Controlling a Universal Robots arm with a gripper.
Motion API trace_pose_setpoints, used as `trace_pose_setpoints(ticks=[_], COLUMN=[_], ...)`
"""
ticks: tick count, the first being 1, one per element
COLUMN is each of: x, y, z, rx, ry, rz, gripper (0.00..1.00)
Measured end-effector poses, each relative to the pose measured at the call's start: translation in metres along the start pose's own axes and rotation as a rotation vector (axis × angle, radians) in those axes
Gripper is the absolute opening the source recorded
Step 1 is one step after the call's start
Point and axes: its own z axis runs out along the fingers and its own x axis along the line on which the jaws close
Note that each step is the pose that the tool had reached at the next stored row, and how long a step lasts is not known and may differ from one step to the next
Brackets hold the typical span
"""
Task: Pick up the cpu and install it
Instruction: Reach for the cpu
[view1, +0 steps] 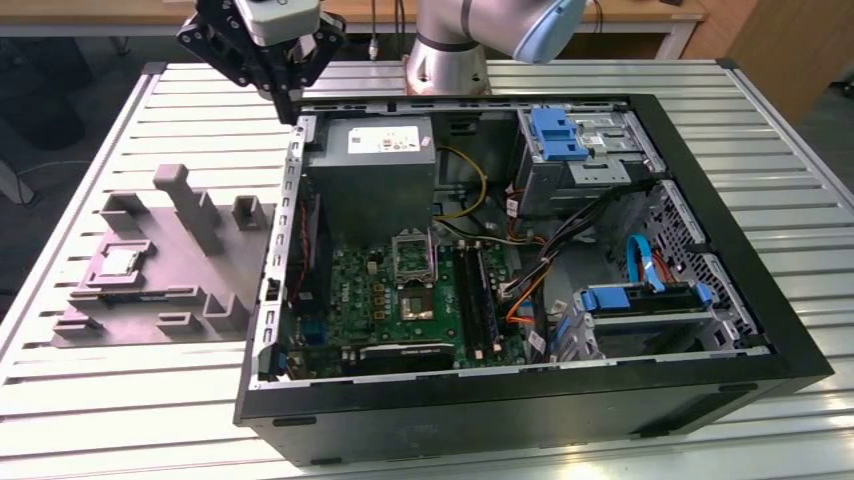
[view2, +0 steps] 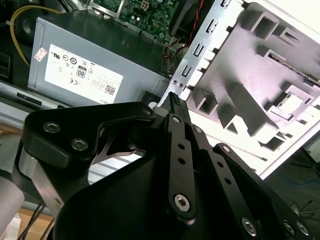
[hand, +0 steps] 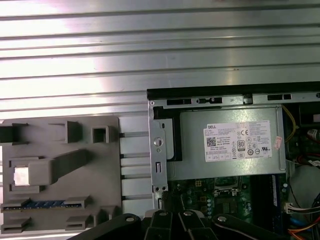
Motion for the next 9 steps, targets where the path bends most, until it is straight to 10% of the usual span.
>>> trace_pose_setpoints(ticks=[9], x=[0.0046], y=[-0.0004], z=[-0.0001], rx=[0.0000], ry=[0.0000], rz=[0.000], gripper=[0.11])
